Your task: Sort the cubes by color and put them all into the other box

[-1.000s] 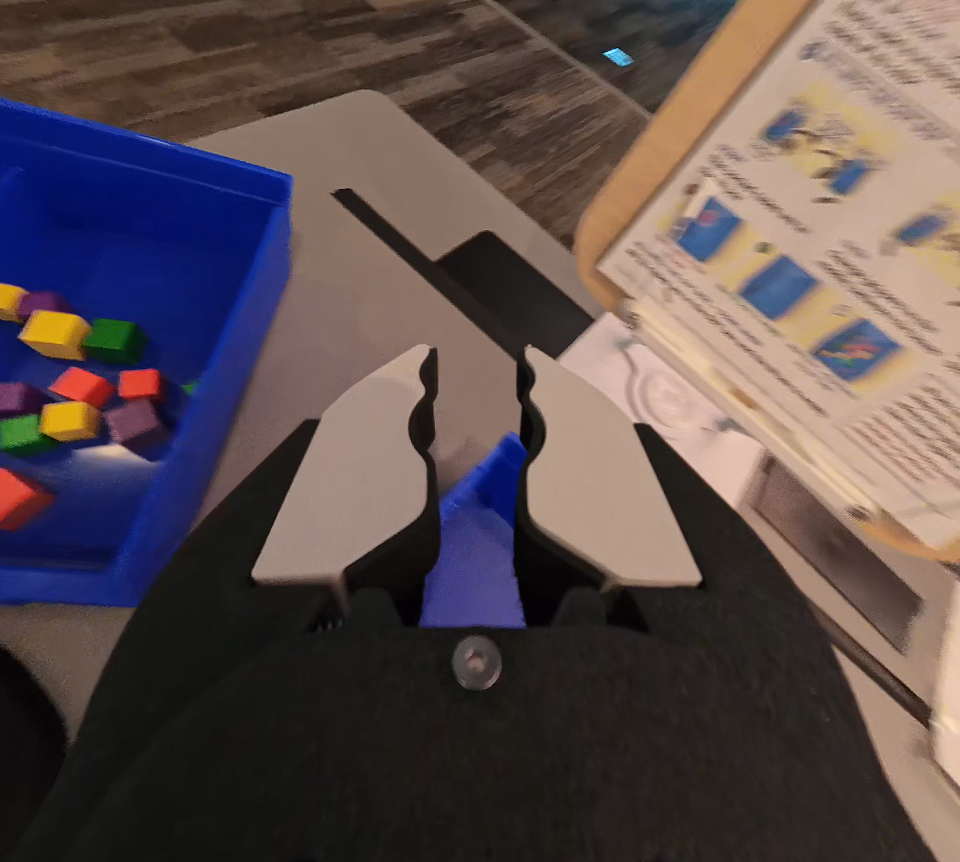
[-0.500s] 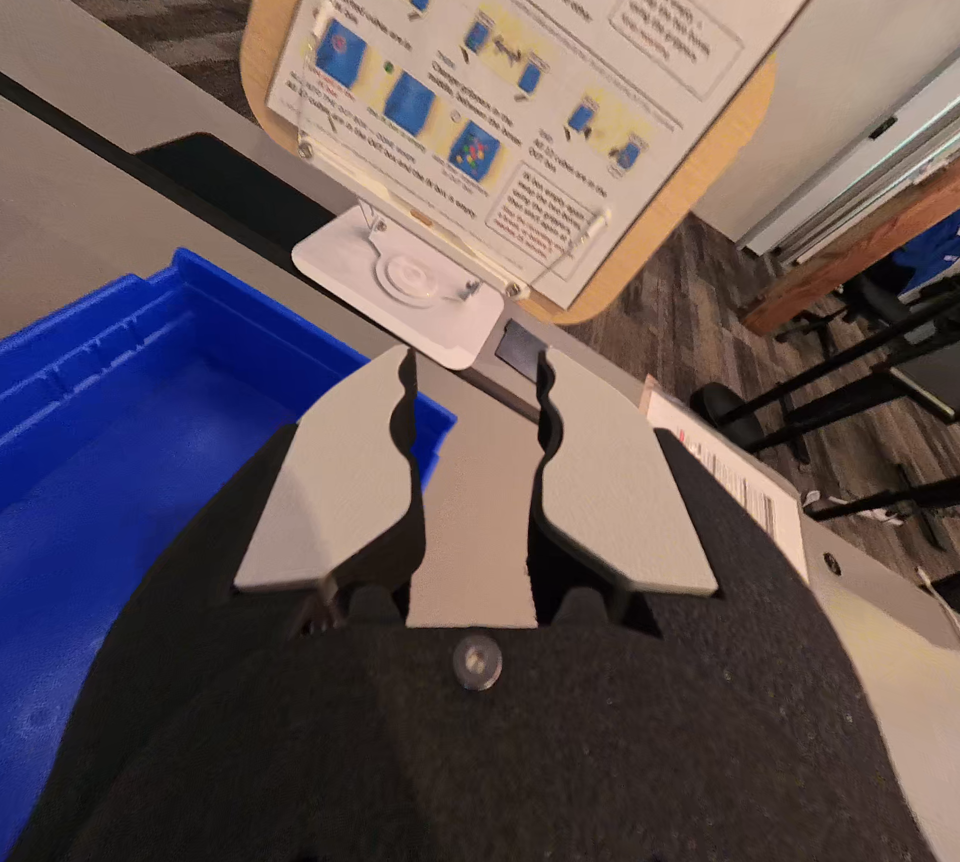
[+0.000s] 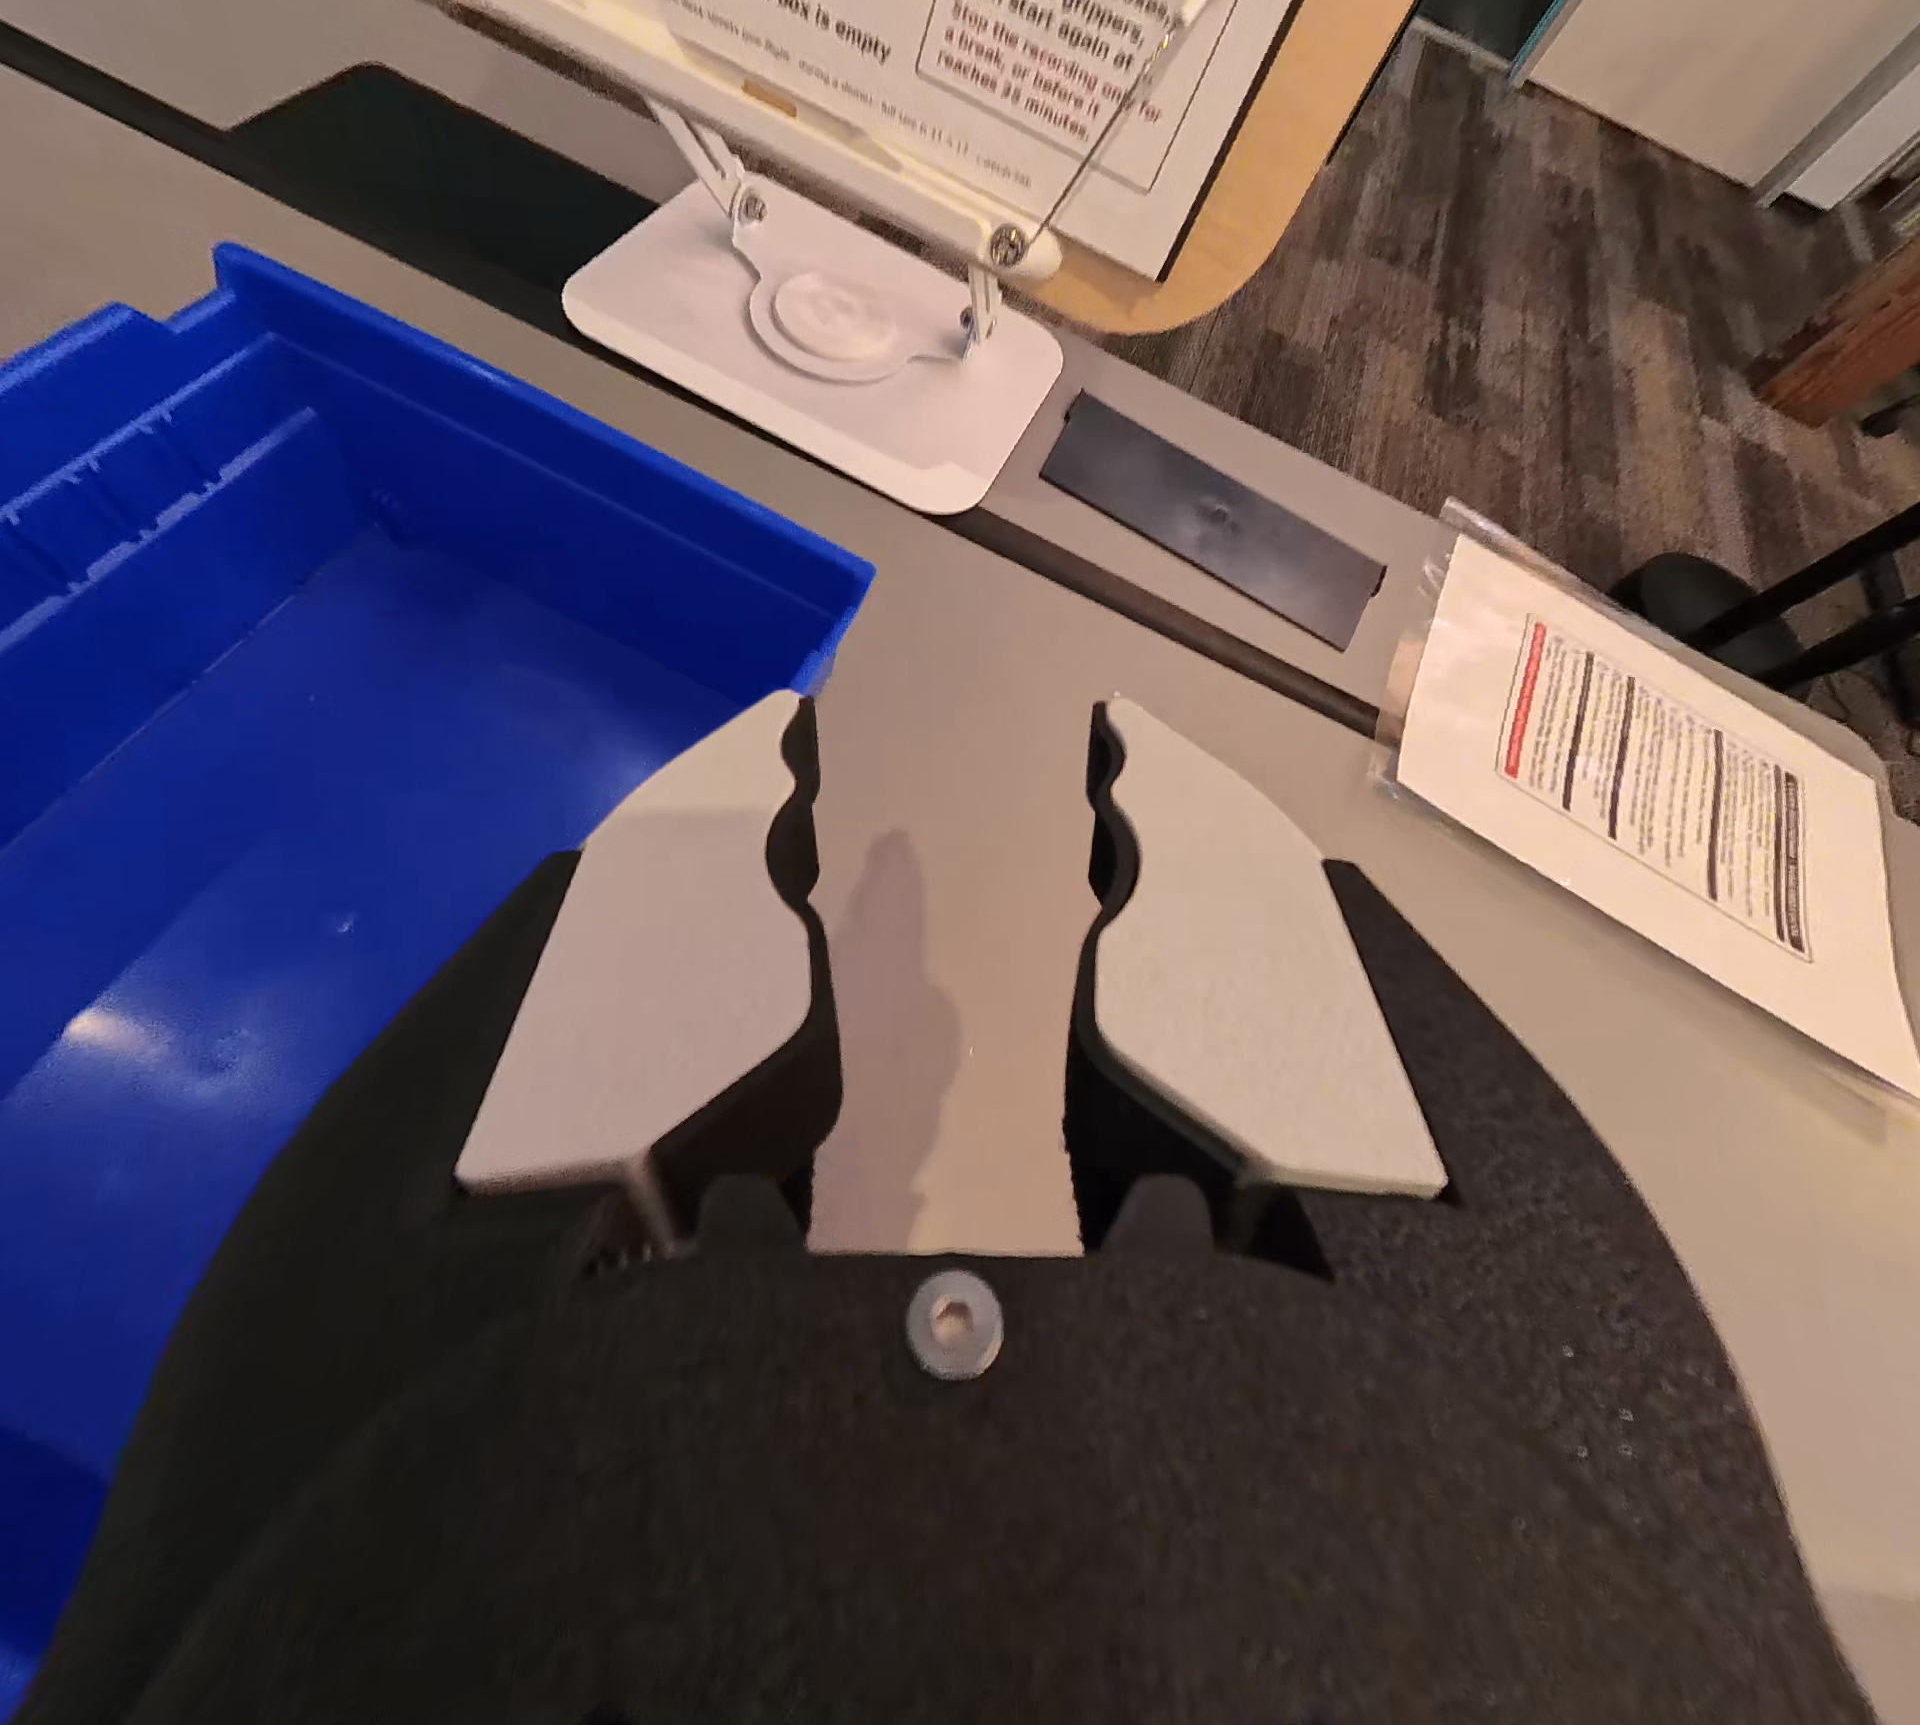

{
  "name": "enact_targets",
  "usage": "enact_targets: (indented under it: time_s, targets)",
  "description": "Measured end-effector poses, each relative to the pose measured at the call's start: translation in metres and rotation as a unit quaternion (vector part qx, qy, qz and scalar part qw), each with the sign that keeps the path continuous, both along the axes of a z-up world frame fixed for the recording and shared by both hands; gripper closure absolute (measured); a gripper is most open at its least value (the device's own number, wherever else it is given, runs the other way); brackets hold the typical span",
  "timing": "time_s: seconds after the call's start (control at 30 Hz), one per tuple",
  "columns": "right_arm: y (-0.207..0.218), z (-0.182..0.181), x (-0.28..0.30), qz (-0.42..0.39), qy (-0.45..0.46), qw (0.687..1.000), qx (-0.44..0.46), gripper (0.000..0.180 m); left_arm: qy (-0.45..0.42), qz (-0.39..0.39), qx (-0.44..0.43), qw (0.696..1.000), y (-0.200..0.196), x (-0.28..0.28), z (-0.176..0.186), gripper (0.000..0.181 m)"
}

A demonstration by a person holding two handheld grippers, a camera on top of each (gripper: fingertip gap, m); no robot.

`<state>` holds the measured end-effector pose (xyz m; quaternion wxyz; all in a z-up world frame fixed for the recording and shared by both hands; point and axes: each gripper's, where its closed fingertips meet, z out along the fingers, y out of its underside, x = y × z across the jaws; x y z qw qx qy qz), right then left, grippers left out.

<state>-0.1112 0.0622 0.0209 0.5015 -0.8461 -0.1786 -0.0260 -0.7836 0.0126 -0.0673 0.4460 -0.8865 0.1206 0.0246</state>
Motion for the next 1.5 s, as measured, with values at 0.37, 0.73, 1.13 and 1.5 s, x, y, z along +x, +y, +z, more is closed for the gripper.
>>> enact_targets:
  time_s: [0.37,0.73,1.13,1.5]
  targets:
    - [-0.014,-0.025,-0.026,0.004,0.100,0.991,-0.094,0.116,-0.051,0.021,0.058,0.997,-0.010,-0.011,0.019,0.146]
    - [-0.038,-0.104,-0.058,-0.033,0.094,0.952,-0.289,0.133,0.041,0.059,0.210,0.975,-0.042,0.026,0.088,0.146]
    - [-0.039,-0.126,-0.052,-0.053,0.017,0.937,-0.344,0.171,-0.052,-0.009,0.160,0.986,-0.074,0.130,0.071,0.161]
    - [-0.042,-0.134,-0.048,-0.043,0.050,0.923,-0.380,0.171,-0.023,-0.066,0.119,0.991,-0.078,0.187,0.039,0.162]
